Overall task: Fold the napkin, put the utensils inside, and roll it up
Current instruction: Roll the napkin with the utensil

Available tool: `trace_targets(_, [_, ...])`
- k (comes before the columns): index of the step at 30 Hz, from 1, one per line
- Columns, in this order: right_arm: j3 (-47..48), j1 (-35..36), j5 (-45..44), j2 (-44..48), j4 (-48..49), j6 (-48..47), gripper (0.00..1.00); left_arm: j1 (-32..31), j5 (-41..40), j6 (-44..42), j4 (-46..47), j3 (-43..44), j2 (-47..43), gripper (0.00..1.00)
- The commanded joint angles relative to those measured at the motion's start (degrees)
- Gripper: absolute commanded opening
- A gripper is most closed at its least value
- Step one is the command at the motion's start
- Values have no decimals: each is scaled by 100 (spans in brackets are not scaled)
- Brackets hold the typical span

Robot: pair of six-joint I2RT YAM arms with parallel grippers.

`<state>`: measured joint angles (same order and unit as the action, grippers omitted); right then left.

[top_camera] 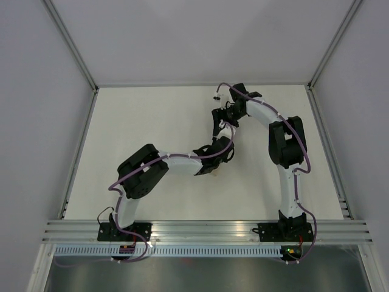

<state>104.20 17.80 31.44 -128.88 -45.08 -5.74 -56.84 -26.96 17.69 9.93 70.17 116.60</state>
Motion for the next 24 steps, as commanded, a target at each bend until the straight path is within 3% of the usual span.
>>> trace_targets(1, [592,-294,-183,364,-27,239,76,138,929,778,-774,-443,223,2])
trace_targets(3, [838,-383,-138,364,-115,292,84,199,1148,902,-800,-460,215,2])
trace_targets(10, [1023,-699,-94,557,-220,275,87,559,2150,1850,-669,-741,118,2])
trace_targets(16, [444,-875,-156,1013,-194,91,87,955,3099,2667,-335,-1058,109,2])
trace_targets(24, [-567,-875,-77,1418,-115,-155,76,1315,4066,3591,561,-1462,364,2])
